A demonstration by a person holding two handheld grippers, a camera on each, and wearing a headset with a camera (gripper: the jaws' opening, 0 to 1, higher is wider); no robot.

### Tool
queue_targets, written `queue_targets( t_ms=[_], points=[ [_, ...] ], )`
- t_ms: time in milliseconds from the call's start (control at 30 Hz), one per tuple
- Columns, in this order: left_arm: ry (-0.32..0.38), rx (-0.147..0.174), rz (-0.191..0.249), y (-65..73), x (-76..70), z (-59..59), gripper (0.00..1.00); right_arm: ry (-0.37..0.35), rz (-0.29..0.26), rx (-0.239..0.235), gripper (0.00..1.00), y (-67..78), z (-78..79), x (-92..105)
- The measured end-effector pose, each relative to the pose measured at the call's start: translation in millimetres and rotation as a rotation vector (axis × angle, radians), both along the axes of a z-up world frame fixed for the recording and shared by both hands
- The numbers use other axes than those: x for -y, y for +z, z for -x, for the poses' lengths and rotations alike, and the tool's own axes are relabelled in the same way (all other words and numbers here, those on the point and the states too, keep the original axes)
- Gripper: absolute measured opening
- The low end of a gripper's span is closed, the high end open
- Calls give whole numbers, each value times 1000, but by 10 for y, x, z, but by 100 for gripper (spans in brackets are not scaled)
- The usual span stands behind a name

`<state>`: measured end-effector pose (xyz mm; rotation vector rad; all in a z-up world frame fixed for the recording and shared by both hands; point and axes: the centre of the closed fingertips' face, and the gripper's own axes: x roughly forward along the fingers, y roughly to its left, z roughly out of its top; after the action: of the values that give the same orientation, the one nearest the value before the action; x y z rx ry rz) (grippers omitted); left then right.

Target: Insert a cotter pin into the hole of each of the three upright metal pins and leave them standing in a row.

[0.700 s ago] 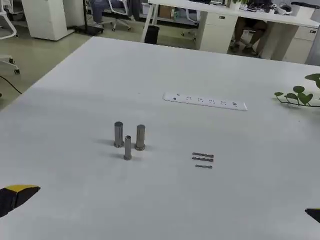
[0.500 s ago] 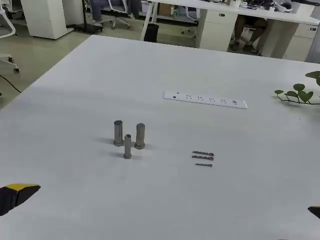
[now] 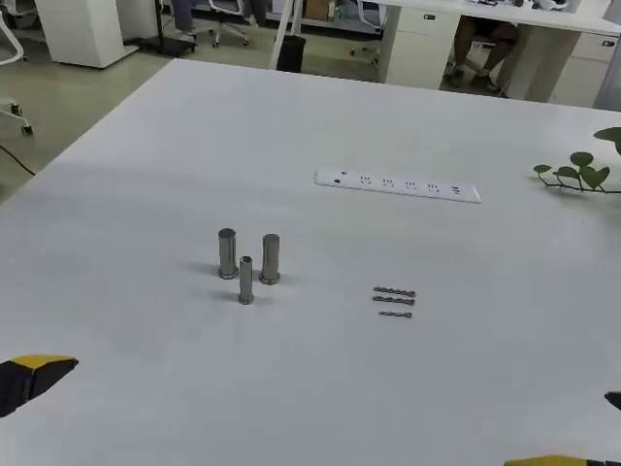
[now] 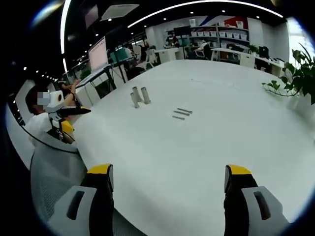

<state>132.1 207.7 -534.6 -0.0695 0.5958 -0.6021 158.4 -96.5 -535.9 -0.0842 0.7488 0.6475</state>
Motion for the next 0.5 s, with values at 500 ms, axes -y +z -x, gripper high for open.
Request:
queue_targets(
  t_ms=[500],
  points=[
    [-21, -36, -26, -46, -3, -4, 98, 4, -15, -24, 92, -35, -21, -65]
  ],
)
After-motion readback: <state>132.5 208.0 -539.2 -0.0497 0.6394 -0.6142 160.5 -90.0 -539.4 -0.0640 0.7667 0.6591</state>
